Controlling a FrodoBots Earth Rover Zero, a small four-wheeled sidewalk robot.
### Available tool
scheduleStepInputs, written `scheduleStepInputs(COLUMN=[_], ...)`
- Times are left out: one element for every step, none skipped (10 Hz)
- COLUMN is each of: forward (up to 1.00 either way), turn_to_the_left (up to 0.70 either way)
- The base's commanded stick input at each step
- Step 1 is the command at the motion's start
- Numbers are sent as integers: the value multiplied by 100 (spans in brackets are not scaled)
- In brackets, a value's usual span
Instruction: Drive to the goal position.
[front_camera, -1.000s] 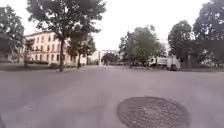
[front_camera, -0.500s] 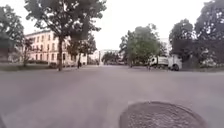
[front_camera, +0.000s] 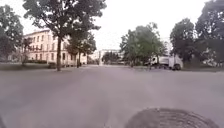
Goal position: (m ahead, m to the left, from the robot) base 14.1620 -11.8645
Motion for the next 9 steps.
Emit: scheduleStepInputs(forward=[60, 60, 60, 60, 60, 60, 60, 60, 60], turn_to_the_left=[0, 0, 0, 0, 0, 0, 0, 0, 0])
